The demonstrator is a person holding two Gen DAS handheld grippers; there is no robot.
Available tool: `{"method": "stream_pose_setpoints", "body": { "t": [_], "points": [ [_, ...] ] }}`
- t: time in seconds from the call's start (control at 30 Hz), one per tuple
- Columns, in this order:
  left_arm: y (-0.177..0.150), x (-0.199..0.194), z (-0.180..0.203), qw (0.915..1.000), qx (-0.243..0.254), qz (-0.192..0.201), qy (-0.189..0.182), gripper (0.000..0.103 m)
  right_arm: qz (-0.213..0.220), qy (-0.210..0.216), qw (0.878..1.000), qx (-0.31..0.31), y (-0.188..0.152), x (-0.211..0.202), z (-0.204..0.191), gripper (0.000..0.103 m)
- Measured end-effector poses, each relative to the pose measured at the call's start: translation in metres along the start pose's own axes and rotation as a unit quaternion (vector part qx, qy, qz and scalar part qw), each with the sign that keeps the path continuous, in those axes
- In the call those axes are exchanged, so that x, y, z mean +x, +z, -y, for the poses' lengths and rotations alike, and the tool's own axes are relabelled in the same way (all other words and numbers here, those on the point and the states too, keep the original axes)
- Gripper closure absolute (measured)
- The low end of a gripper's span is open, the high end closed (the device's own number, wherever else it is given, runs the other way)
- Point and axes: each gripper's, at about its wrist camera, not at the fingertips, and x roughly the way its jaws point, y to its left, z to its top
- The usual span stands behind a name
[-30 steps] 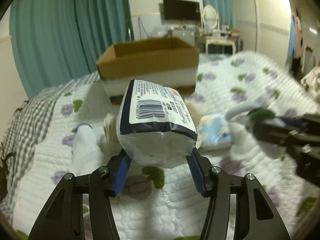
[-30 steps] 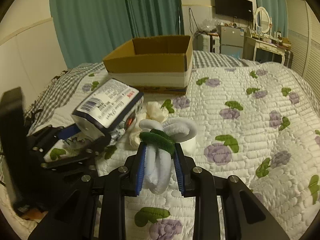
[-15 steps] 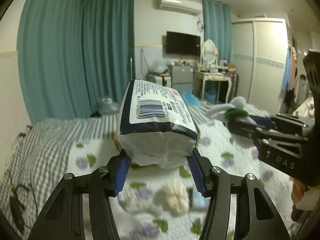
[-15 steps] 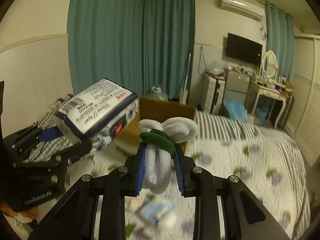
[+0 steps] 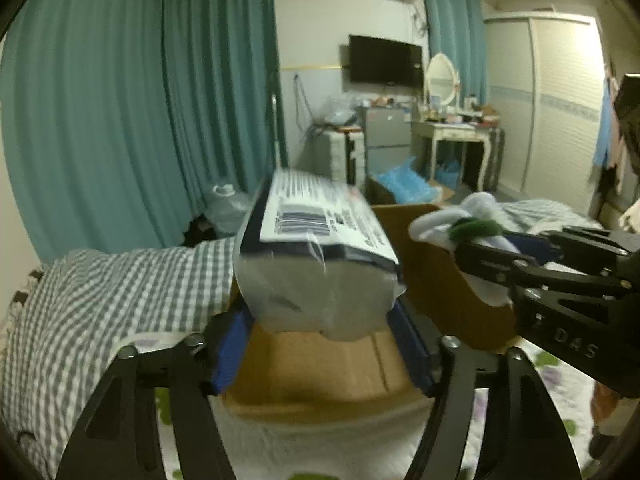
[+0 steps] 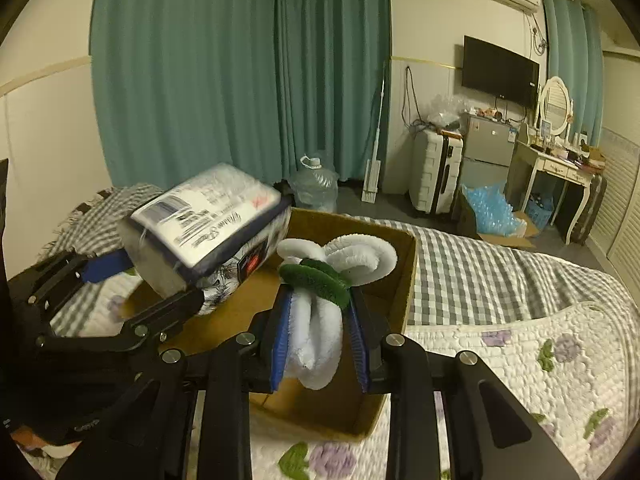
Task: Organize soft objects
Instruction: 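Carry both held items over the cardboard box and open both grippers, then grasp the white sock bundle with the left gripper while the right grasps the white cotton puff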
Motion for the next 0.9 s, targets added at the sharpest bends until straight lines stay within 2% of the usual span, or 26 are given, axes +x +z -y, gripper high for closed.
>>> {"method": "stream_pose_setpoints", "body": {
  "t": [0.03, 0.07, 0.13, 0.17, 0.2, 0.3, 0.37, 0.43, 0.53, 0.57, 0.6, 0.7, 0.8, 0.9],
  "points": [
    [0.000, 0.004, 0.001, 1.0000, 0.003, 0.002, 0.000, 0.029, 0.000, -0.004, 1.000, 0.000, -0.002, 0.005, 0.003, 0.068],
    [-0.001, 0.006, 0.000, 1.0000, 0.008, 0.001, 0.001, 0.029, 0.003, -0.011, 1.000, 0.002, -0.003, 0.010, 0.004, 0.053],
    [-0.001, 0.010, 0.000, 0.9997, 0.015, 0.005, 0.019, 0.027, 0.006, -0.019, 1.000, 0.011, -0.004, 0.012, 0.011, 0.039],
    [-0.001, 0.012, -0.001, 0.9994, 0.018, 0.006, 0.030, 0.027, 0.006, -0.016, 1.000, 0.018, -0.004, 0.013, 0.015, 0.034],
    [-0.001, 0.012, -0.002, 0.9991, 0.016, 0.004, 0.039, 0.027, 0.005, -0.013, 1.000, 0.023, -0.004, 0.012, 0.018, 0.034],
    [0.002, 0.006, -0.012, 0.9992, -0.002, -0.004, 0.040, 0.027, 0.021, -0.035, 0.999, 0.020, 0.001, -0.010, 0.020, 0.029],
    [0.006, -0.010, -0.015, 0.9991, -0.010, 0.003, 0.041, 0.027, 0.032, -0.036, 0.999, 0.023, 0.007, -0.027, 0.023, 0.017],
    [0.014, -0.035, -0.013, 0.9988, -0.009, 0.021, 0.043, 0.027, 0.042, -0.035, 0.998, 0.027, 0.013, -0.054, 0.023, 0.016],
    [0.026, -0.087, -0.014, 0.9976, -0.014, 0.053, 0.043, 0.026, 0.069, -0.040, 0.997, 0.019, 0.024, -0.106, 0.014, 0.008],
    [0.030, -0.106, -0.016, 0.9970, -0.019, 0.064, 0.040, 0.022, 0.077, -0.042, 0.996, 0.014, 0.026, -0.123, 0.012, 0.007],
    [0.033, -0.128, -0.016, 0.9961, -0.023, 0.076, 0.039, 0.013, 0.084, -0.044, 0.995, 0.007, 0.028, -0.140, 0.009, 0.006],
    [0.039, -0.188, -0.016, 0.9915, -0.028, 0.117, 0.048, 0.012, 0.101, -0.049, 0.994, -0.009, 0.029, -0.192, -0.003, 0.002],
    [0.035, -0.226, -0.019, 0.9900, -0.030, 0.130, 0.045, 0.012, 0.110, -0.053, 0.992, -0.026, 0.019, -0.235, -0.017, 0.001],
    [0.023, -0.243, -0.022, 0.9924, -0.031, 0.113, 0.039, 0.012, 0.104, -0.057, 0.992, -0.036, 0.001, -0.262, -0.027, 0.001]
  ]
}}
